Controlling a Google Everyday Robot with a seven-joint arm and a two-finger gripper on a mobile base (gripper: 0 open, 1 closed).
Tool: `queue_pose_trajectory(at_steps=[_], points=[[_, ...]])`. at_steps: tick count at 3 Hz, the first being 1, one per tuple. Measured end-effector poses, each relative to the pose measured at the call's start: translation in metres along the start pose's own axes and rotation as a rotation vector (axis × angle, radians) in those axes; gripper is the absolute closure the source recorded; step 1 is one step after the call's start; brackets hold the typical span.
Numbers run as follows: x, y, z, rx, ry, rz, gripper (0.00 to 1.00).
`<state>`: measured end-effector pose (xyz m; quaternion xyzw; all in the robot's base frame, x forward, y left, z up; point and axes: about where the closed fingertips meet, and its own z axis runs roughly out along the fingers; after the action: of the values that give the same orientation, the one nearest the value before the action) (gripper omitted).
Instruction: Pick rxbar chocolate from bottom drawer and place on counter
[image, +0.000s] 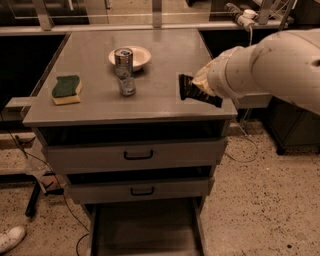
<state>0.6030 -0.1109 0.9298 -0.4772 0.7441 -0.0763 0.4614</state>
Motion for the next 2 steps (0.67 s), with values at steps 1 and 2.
queue_pose_trajectory(at_steps=[1,2], points=[[-0.004,-0.020,0.027,-0.016,-0.026,0.004,1.00],[-0.007,-0.029,0.058,-0.047,-0.050,0.003,1.00]])
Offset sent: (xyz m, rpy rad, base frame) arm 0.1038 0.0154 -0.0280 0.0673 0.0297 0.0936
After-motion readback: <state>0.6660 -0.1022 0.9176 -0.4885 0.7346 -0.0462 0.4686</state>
